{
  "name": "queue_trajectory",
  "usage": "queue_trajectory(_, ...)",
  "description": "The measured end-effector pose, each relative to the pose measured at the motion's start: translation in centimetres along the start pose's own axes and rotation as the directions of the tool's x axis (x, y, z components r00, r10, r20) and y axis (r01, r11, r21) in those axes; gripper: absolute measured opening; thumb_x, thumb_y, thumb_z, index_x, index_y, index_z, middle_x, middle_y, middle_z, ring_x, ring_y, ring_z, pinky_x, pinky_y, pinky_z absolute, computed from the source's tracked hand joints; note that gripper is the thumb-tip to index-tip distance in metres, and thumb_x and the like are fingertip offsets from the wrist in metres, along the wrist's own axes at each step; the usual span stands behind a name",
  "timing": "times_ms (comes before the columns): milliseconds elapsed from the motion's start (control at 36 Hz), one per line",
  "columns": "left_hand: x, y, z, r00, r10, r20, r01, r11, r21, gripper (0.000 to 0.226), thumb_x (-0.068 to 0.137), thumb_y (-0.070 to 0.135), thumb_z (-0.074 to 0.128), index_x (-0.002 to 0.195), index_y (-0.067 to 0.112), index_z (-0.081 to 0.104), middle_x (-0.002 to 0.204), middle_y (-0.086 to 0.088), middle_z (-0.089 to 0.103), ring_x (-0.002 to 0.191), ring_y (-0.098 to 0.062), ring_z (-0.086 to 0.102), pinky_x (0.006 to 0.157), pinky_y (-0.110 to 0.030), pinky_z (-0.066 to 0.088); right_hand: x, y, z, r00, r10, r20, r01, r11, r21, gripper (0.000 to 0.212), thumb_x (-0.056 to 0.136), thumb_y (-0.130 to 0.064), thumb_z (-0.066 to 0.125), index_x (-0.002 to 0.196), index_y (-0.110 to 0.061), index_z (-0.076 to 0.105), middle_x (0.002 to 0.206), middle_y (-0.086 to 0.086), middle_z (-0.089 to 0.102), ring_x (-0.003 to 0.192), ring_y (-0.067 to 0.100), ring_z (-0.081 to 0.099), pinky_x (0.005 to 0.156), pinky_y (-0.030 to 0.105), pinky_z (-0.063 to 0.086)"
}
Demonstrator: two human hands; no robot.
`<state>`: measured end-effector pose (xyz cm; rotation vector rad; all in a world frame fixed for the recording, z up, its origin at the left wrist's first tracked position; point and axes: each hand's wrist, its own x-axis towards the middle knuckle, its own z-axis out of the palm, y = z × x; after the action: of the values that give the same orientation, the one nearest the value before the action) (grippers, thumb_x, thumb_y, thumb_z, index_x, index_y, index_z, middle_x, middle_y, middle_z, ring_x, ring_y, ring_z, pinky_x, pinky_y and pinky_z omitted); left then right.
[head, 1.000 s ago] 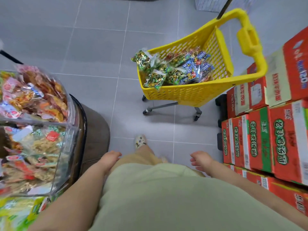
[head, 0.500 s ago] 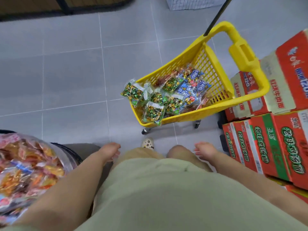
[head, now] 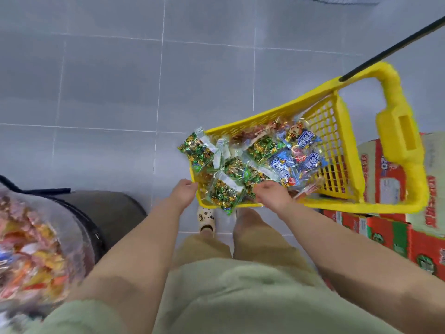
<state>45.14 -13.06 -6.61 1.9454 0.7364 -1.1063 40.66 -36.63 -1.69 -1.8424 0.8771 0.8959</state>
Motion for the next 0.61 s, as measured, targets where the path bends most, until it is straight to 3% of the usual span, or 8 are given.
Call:
queue_trajectory(56,0.8,0.3,1.1,1.0,-0.011,-0.023,0.011,1.0,-0.006,0.042,0.1,0.03,0.046,0.133,0.005,0.04,0.123,-0.023,0.055,0.111,-0.034,0.056,0.094,-0.037,0.046,1.1,-0.8,0.2,1.0,-0.007,0.02,0.01,0.989,-0.147,0.021,0.086,-0.033,0.062,0.084,-0.012,0.063,0.079,0.006,0.058,0.079,0.021,0.053,0.071,0.027,0.038)
queue_trajectory(83,1.2,0.4,1.6,0.999,-0.009,-0.031,0.009,1.0,-0.015,0.045,0.101,0.03,0.045,0.136,0.004,0.034,0.129,-0.025,0.052,0.11,-0.035,0.055,0.092,-0.035,0.045,1.7,-1.0,0.4,0.999,0.004,0.042,0.005,0.979,-0.203,0.025,0.085,-0.038,0.063,0.088,-0.013,0.064,0.084,0.005,0.061,0.083,0.021,0.055,0.073,0.028,0.04)
queue_trajectory(167,2.3,0.7,2.4,0.997,-0.069,-0.032,0.068,0.997,-0.024,0.056,0.102,0.027,0.042,0.146,0.004,0.016,0.145,-0.025,0.038,0.124,-0.038,0.047,0.101,-0.037,0.039,3.3,-1.5,0.8,0.993,0.022,0.115,0.02,0.936,-0.351,0.05,0.083,-0.05,0.063,0.108,-0.007,0.065,0.11,0.011,0.065,0.105,0.027,0.058,0.086,0.032,0.043)
queue_trajectory(222,3.0,0.5,2.8,0.995,-0.097,-0.015,0.097,0.995,0.018,0.051,0.103,0.025,0.038,0.144,-0.001,0.022,0.143,-0.027,0.039,0.127,-0.041,0.045,0.105,-0.043,0.038,4.0,-1.6,1.0,0.985,0.031,0.172,0.043,0.913,-0.406,0.044,0.083,-0.052,0.061,0.104,-0.014,0.065,0.11,0.005,0.063,0.115,0.026,0.053,0.083,0.028,0.041)
queue_trajectory(361,4.7,-0.1,3.5,0.994,-0.108,-0.022,0.109,0.986,0.123,0.039,0.104,0.02,0.034,0.13,-0.009,0.042,0.133,-0.031,0.049,0.122,-0.042,0.049,0.1,-0.041,0.041,5.2,-1.5,1.7,0.976,0.037,0.213,0.039,0.939,-0.342,0.031,0.081,-0.044,0.066,0.075,-0.014,0.063,0.073,0.004,0.061,0.08,0.025,0.06,0.071,0.032,0.044)
queue_trajectory(472,5.6,-0.7,4.1,0.993,-0.089,-0.078,0.101,0.981,0.167,0.027,0.104,0.021,0.035,0.119,-0.001,0.043,0.132,-0.029,0.049,0.122,-0.041,0.047,0.092,-0.035,0.037,5.3,-0.9,2.1,0.978,0.055,0.203,-0.028,0.991,-0.134,0.037,0.081,-0.027,0.072,0.105,-0.001,0.064,0.081,0.008,0.067,0.083,0.024,0.068,0.086,0.04,0.053)
queue_trajectory(528,5.9,-1.0,4.2,0.994,-0.068,-0.081,0.08,0.985,0.156,0.022,0.104,0.02,0.036,0.113,0.001,0.042,0.13,-0.03,0.05,0.12,-0.041,0.049,0.09,-0.036,0.038,5.0,-0.6,2.1,0.977,0.069,0.201,-0.064,0.997,-0.033,0.039,0.081,-0.02,0.073,0.113,-0.002,0.06,0.075,0.0,0.064,0.074,0.017,0.066,0.082,0.035,0.054)
queue_trajectory(611,6.1,-1.2,3.8,0.994,-0.087,-0.06,0.093,0.99,0.106,0.036,0.103,0.023,0.037,0.125,-0.005,0.043,0.128,-0.029,0.051,0.117,-0.042,0.052,0.096,-0.041,0.044,4.1,-0.5,1.2,0.976,0.057,0.21,-0.065,0.997,0.032,0.037,0.081,-0.015,0.072,0.113,-0.004,0.058,0.076,0.0,0.063,0.068,0.012,0.064,0.077,0.03,0.053)
